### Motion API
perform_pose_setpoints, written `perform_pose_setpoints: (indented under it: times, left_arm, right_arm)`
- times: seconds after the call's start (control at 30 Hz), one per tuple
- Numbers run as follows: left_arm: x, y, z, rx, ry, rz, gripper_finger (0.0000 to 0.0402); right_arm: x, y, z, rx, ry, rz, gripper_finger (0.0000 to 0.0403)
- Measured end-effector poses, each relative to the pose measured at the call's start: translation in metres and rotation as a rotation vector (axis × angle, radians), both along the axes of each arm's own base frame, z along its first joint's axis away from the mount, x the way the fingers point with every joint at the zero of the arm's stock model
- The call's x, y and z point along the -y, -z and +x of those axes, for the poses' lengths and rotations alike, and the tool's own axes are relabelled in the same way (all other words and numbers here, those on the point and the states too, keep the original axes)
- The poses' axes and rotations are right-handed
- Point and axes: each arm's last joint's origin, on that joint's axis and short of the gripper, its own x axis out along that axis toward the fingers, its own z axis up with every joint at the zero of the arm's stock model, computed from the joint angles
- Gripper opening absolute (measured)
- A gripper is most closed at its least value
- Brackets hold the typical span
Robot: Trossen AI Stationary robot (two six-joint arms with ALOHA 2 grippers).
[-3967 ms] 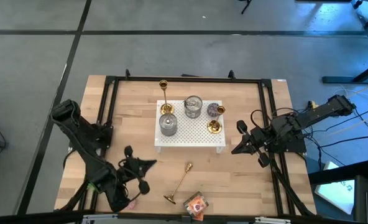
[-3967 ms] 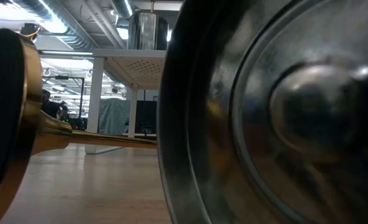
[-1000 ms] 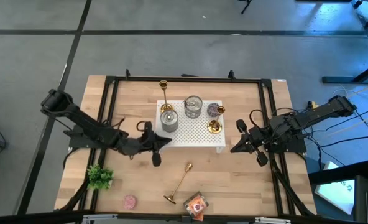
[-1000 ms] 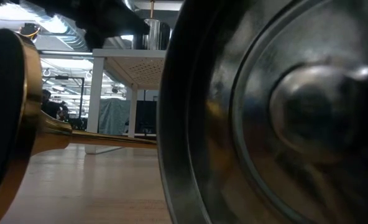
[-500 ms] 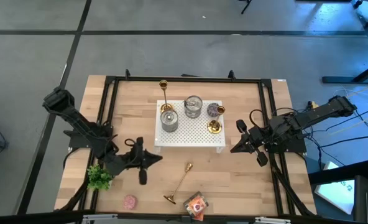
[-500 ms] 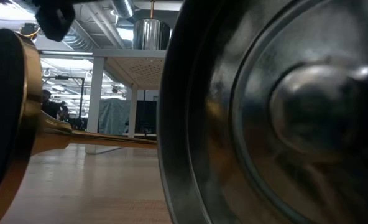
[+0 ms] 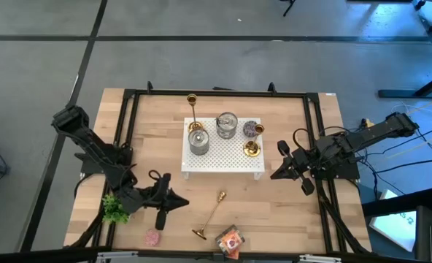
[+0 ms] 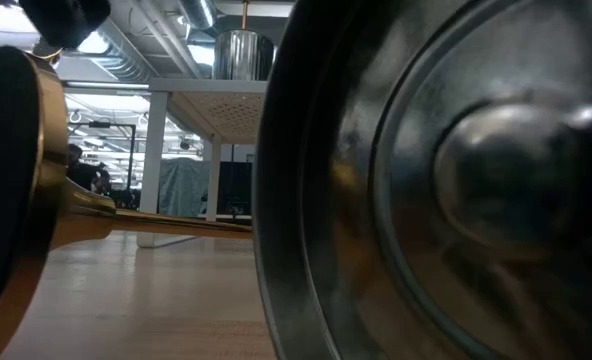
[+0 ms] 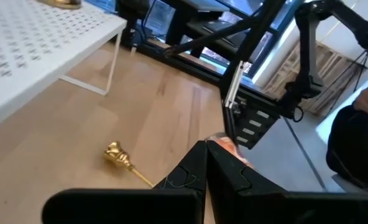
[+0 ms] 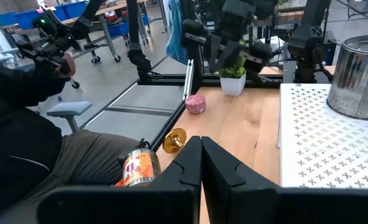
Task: Pick & Place candle stick holders
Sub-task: Put the left big silver scented candle on the shelf
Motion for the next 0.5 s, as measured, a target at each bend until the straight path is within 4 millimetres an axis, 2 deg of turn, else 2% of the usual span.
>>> perform_pose_setpoints:
  times: [0.17, 0.5]
  left_arm:
    - [0.011, -0.017, 0.006, -0.010, 0.012, 0.055, 0.0001]
    - [0.037, -0.018, 0.041, -0.108, 0.122, 0.042, 0.0001]
  right_arm:
    - [0.000, 0.000, 0.000, -0.002, 0.001, 0.004, 0.0005]
    - [0.000, 0.002, 0.000, -0.027, 0.004, 0.011, 0.0005]
